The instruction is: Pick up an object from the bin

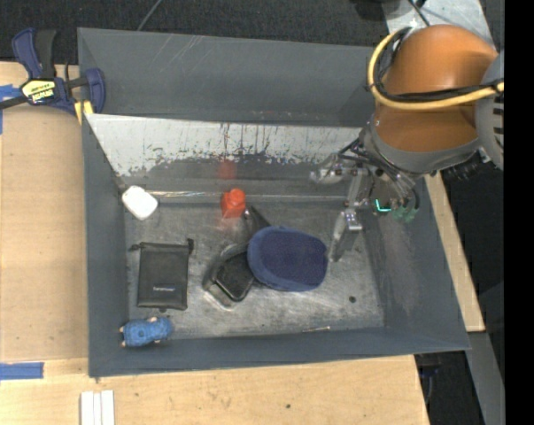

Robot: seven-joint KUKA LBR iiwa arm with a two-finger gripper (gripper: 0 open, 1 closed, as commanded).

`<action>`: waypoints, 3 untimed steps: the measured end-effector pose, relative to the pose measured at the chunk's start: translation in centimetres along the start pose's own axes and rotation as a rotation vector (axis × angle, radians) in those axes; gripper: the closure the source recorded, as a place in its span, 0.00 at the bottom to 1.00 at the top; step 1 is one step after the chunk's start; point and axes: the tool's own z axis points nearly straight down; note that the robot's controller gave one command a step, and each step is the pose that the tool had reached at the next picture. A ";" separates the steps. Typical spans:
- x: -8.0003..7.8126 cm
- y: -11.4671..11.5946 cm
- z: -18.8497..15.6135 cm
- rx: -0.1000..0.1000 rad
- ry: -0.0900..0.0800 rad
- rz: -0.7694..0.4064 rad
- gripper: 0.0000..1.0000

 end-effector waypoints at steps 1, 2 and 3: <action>-0.5 2.9 14.8 0.003 -0.025 -0.206 0.00; -0.1 2.8 14.9 0.004 -0.011 -0.208 1.00; -0.1 4.1 3.0 0.001 -0.017 -0.182 1.00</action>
Offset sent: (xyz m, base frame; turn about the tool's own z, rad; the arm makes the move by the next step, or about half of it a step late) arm -0.0014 0.0305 -0.1514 -0.2126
